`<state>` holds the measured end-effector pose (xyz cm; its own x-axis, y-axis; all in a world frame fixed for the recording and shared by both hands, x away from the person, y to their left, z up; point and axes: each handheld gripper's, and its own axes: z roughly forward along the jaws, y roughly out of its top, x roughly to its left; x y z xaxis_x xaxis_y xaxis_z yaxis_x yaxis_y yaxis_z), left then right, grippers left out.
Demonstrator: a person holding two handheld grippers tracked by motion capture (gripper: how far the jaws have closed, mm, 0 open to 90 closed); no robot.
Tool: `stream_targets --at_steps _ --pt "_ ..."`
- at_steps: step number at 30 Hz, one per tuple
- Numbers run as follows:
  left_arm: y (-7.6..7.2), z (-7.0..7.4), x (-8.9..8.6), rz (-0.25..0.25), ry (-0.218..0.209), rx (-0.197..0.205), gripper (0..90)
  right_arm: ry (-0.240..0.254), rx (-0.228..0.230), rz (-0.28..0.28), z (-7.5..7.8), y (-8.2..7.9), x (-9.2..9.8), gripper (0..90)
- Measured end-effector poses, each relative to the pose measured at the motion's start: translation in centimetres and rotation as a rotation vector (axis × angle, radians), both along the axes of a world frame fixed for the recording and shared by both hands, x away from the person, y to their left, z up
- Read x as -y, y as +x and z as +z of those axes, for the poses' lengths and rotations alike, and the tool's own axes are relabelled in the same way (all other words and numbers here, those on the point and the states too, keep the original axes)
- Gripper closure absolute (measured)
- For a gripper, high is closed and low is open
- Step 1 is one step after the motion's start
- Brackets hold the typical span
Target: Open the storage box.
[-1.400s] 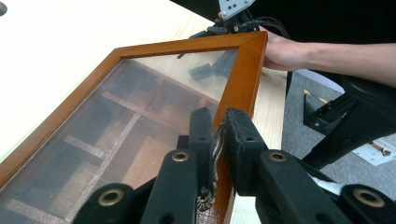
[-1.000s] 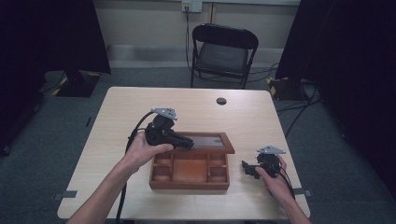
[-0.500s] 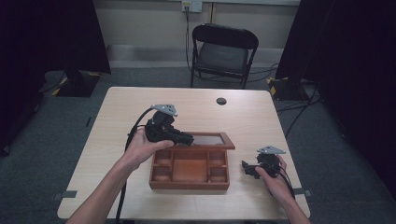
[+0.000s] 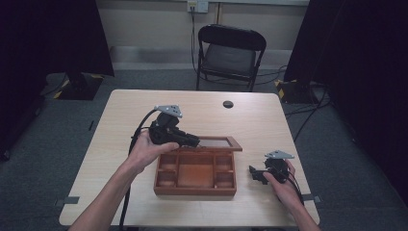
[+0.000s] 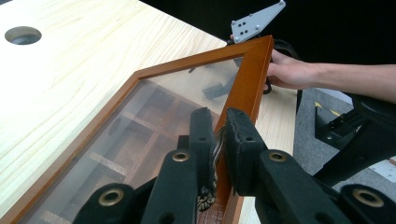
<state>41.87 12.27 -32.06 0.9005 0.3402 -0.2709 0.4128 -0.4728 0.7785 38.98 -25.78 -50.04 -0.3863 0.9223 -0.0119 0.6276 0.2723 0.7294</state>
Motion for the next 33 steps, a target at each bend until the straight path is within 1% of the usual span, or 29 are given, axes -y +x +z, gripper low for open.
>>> stream_targets --at_steps 2,3,5,6,10,11,16,18,19,21,26,30,33 --pt "-0.01 0.06 0.03 0.006 -0.001 0.005 81.5 0.000 0.000 0.000 0.00 0.00 0.00 10.0" --pt "-0.02 0.16 0.05 0.008 0.006 0.009 81.5 0.000 0.000 0.000 0.00 0.00 0.00 10.0" --pt "0.05 0.20 0.07 0.007 0.000 0.011 81.5 0.000 0.000 0.000 0.00 0.00 0.00 10.0" --pt "0.10 0.23 0.05 0.007 0.001 0.008 81.5 0.000 0.000 0.000 0.00 0.00 0.00 10.0" --pt "0.23 0.45 0.03 0.013 0.003 0.018 81.5 0.000 0.001 0.000 0.00 0.00 0.00 10.1" --pt "0.26 0.48 0.03 0.020 0.000 0.019 81.6 0.000 0.000 0.000 0.00 0.00 0.00 10.0" --pt "0.41 0.53 -0.03 0.017 -0.004 0.017 81.6 0.000 0.000 0.000 0.00 0.00 0.00 10.1" --pt "0.44 0.52 -0.02 0.022 -0.008 0.020 81.6 0.000 0.000 0.000 0.00 0.00 0.00 10.0" --pt "0.54 0.61 -0.07 0.014 -0.008 0.026 81.6 0.000 0.000 0.000 0.00 0.00 0.00 10.1" --pt "0.55 0.64 -0.06 0.013 -0.010 0.033 81.7 0.000 0.000 0.001 0.00 0.00 0.00 10.1" --pt "0.67 0.67 0.01 0.019 -0.018 0.034 81.8 0.000 0.000 0.001 0.00 0.01 0.01 10.0" --pt "0.83 0.82 -0.05 0.015 -0.014 0.031 81.8 0.000 0.000 0.001 0.00 0.01 0.01 10.0" --pt "0.85 0.99 0.02 0.021 -0.002 0.036 81.9 0.000 0.000 0.001 0.00 0.01 0.01 10.0"
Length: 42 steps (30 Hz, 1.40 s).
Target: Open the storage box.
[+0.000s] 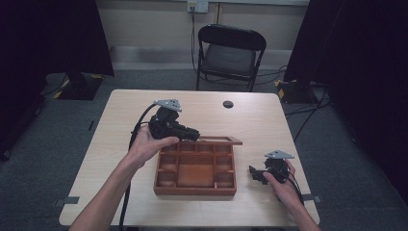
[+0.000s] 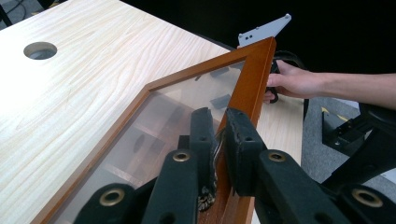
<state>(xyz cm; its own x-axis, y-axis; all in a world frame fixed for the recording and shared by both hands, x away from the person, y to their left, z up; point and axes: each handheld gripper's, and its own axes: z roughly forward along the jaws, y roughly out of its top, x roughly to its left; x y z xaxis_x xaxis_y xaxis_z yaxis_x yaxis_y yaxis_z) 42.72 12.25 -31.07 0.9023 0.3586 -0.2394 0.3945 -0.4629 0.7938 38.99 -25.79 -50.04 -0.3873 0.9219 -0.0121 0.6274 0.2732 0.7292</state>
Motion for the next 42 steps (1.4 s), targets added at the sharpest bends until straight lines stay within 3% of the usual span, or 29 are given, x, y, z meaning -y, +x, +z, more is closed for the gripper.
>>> stream_targets --at_steps 42 --pt "1.5 0.8 -0.3 -0.001 -0.036 0.012 83.7 0.000 0.000 0.000 0.0 0.0 0.0 10.0"
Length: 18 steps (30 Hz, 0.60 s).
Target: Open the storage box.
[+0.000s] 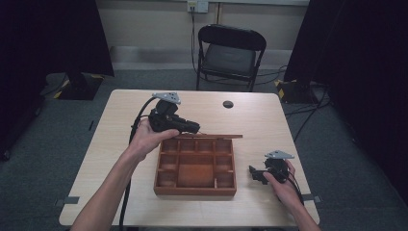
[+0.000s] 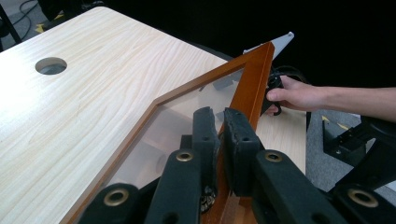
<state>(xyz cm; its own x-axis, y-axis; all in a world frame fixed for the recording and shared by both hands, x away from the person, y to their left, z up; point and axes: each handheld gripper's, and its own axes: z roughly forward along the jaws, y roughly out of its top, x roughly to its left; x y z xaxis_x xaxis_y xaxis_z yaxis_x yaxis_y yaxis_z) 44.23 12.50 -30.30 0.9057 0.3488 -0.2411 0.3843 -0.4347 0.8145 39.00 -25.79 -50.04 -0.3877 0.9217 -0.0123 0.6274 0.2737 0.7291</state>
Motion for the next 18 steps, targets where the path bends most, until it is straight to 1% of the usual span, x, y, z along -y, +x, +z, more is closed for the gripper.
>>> stream_targets --at_steps 7,10,12,18 --pt "0.20 0.06 -0.06 0.002 -0.006 0.001 83.8 0.000 0.000 0.000 0.00 0.00 0.00 10.0" --pt "0.44 -0.04 -0.09 0.004 -0.024 -0.006 83.8 0.000 0.000 0.000 0.00 0.00 0.00 10.0" --pt "0.45 -0.05 -0.10 0.007 -0.028 -0.007 83.8 0.000 0.000 0.000 0.00 0.00 -0.01 10.0" --pt "0.44 -0.02 -0.08 0.013 -0.021 -0.002 83.8 0.000 0.000 0.000 0.00 0.00 0.00 10.0"
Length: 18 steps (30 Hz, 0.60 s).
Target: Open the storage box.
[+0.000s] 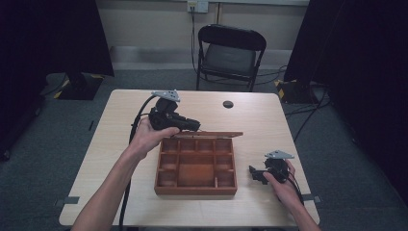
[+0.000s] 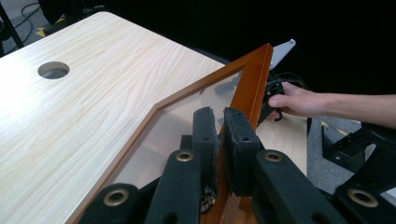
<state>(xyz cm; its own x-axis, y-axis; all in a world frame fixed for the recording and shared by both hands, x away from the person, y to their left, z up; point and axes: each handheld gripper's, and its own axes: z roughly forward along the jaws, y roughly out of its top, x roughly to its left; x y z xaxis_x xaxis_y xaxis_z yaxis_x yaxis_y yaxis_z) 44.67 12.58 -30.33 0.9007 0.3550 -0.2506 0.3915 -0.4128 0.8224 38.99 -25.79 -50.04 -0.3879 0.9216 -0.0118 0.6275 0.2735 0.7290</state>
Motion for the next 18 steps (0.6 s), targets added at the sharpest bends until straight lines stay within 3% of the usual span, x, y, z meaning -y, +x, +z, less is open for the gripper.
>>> stream_targets --at_steps 18 --pt "-0.05 -0.01 0.01 -0.001 -0.001 0.002 83.8 0.000 0.000 0.000 0.00 0.00 0.00 10.0"
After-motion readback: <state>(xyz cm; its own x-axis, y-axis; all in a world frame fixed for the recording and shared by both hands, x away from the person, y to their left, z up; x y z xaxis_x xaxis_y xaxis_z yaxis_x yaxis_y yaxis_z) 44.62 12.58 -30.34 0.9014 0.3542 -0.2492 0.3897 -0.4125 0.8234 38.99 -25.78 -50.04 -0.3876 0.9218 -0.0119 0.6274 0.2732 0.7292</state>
